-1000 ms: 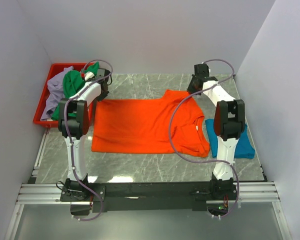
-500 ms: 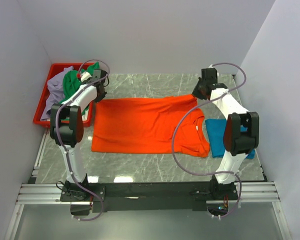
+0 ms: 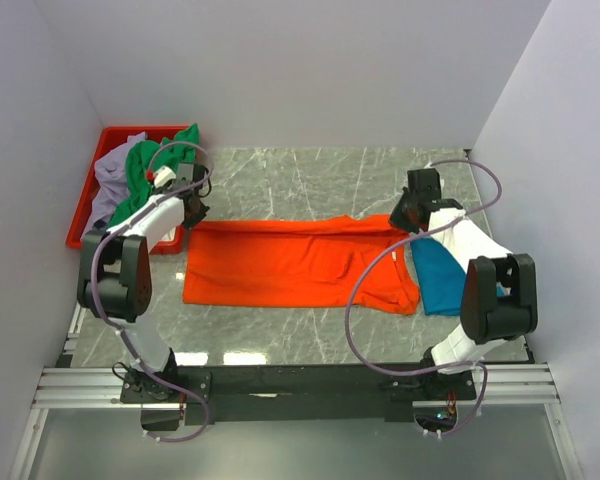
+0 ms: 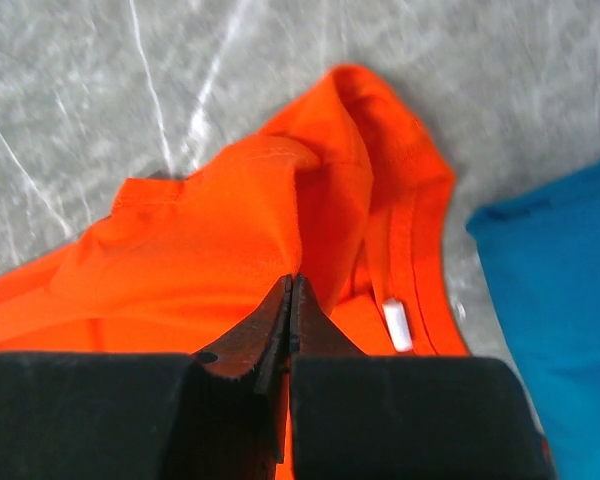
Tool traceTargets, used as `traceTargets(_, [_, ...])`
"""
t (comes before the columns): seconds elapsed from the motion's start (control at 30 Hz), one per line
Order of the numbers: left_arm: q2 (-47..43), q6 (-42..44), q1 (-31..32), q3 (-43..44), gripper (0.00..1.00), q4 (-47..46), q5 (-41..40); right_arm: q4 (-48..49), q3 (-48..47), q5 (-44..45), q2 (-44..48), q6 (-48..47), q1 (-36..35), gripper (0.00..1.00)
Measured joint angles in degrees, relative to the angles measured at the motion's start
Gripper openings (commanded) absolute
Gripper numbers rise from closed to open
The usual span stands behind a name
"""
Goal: Fold and stack the t-shirts
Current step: Fold the tshirt
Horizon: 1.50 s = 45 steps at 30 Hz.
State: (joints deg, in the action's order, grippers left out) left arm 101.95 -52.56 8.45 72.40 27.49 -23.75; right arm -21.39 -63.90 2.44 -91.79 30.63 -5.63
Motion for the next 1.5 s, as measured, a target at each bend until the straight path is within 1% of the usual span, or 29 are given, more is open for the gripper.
traceTargets(0.27, [-5.8,-1.4,0.7,-7.3,0.01,-2.2,0.9,1.0,6.9,-0.4,4.7,0.6,0.0,0.0])
traceTargets(0.5, [-8.2,-1.8,1.1,-9.8,0.01,-3.3,1.0,1.7,10.7,-1.0,7.4,0.9,0.0,0.0])
traceTargets(0.83, [-11.0,-2.2,1.1,-12.4,0.01,-4.1,1.1,2.1,13.8,-1.7,11.8,1.0,0.0,0.0])
traceTargets(1.2, [-14.2,-2.2,1.1,-14.2,0.01,-4.1,1.5,1.7,14.2,-1.8,14.9,1.0,0.0,0.0])
traceTargets(1.47, [-16.3,-2.3,1.1,-18.4,0.01,-5.4,2.4,2.1,18.7,-1.9,15.8,1.1,0.0,0.0])
traceTargets(1.5, [-16.5,-2.3,1.1,-19.3,0.02,-5.8,2.8,2.3,19.4,-2.1,15.9,1.2,0.0,0.0])
